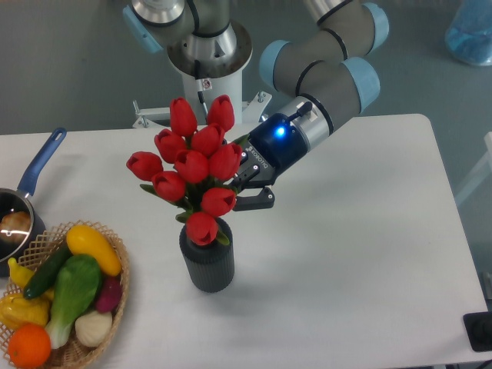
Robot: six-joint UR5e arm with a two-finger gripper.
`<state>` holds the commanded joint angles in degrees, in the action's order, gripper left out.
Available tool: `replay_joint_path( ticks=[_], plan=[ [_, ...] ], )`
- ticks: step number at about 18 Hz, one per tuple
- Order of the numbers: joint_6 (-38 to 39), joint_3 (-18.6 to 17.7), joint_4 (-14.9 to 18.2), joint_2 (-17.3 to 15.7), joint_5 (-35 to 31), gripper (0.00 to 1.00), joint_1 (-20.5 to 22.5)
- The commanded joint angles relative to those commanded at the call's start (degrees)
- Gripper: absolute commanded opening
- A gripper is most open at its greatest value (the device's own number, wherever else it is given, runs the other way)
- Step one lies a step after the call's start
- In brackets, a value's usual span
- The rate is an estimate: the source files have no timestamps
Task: Insert the flowers into the vase
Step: 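Lower the tulip stems down into the black vase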
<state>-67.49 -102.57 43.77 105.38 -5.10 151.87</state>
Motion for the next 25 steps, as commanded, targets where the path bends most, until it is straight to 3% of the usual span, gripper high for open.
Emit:
replay_joint_path(
  ticks=[10, 25],
  plan=[
    [-1.7, -0.4, 0.0, 0.9, -0.1, 0.12, -0.1],
    [-4.8, -4.0, 0.0, 1.0, -0.1, 0.12, -0.1]
  ],
)
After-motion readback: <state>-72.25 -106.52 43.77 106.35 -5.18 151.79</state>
